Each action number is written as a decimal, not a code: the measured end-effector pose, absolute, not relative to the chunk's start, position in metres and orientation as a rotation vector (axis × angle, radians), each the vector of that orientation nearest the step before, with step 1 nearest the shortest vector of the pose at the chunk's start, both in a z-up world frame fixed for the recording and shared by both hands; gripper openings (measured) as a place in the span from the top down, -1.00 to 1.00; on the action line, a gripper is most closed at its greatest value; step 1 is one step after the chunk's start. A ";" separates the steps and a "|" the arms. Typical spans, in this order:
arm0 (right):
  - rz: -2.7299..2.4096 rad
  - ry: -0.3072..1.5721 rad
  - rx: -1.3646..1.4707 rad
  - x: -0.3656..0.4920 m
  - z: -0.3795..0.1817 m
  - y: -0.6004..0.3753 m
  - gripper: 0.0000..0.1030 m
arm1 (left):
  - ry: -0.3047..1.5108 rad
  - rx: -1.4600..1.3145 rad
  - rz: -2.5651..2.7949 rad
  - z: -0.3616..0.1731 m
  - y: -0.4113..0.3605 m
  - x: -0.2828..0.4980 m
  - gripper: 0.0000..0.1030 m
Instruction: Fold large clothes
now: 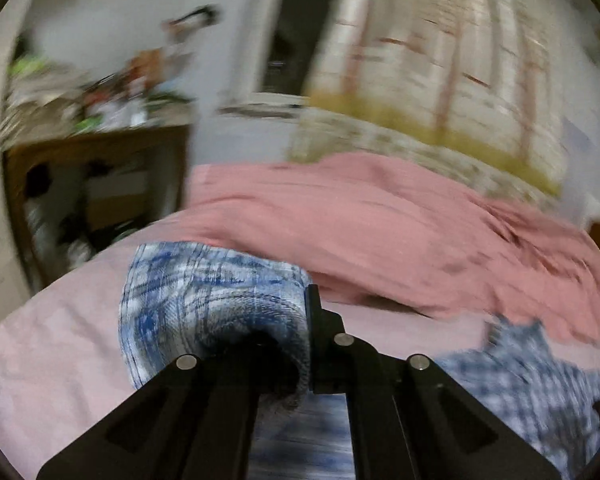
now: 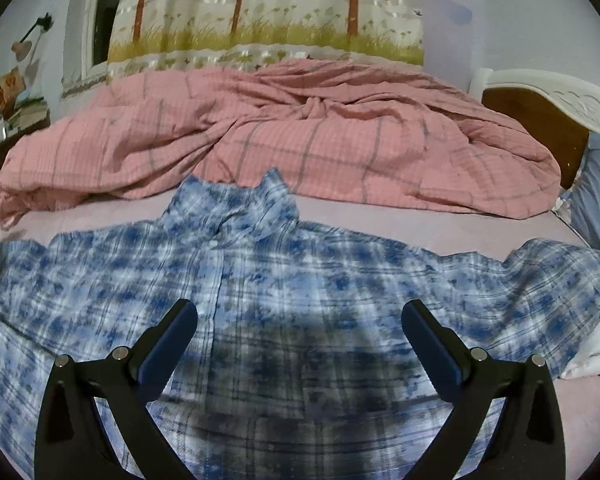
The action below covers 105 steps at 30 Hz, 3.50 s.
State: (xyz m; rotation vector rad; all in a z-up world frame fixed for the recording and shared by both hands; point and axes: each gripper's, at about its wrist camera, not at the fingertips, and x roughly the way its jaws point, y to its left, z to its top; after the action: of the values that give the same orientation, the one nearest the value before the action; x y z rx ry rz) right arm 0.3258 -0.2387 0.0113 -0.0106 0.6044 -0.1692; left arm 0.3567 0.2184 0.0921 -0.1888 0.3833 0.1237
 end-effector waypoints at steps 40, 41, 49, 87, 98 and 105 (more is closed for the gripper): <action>-0.283 0.610 0.232 0.325 0.017 -0.347 -1.00 | 0.642 0.185 -0.349 0.021 -0.078 0.344 -0.97; -0.274 0.610 0.222 0.325 0.018 -0.342 -1.00 | 0.638 0.166 -0.351 0.025 -0.065 0.337 -0.97; -0.197 0.605 0.145 0.327 0.022 -0.309 -1.00 | 0.581 -0.041 -0.134 0.045 0.036 0.343 -0.98; -0.045 0.986 0.064 0.406 -0.020 -0.257 -0.50 | 0.861 -0.118 0.294 -0.065 0.157 0.422 -0.37; -0.232 0.906 0.194 0.380 -0.015 -0.345 -0.47 | 0.862 -0.112 0.298 -0.065 0.158 0.422 -0.38; -0.063 0.899 0.288 0.393 -0.026 -0.339 -0.47 | 0.800 -0.154 0.194 -0.048 0.157 0.410 -0.43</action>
State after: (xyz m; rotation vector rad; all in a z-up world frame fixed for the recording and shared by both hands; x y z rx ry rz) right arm 0.3928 -0.3393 -0.0264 0.2877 0.8991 -0.0630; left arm 0.4104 0.1574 -0.0479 -0.1543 0.7996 0.1940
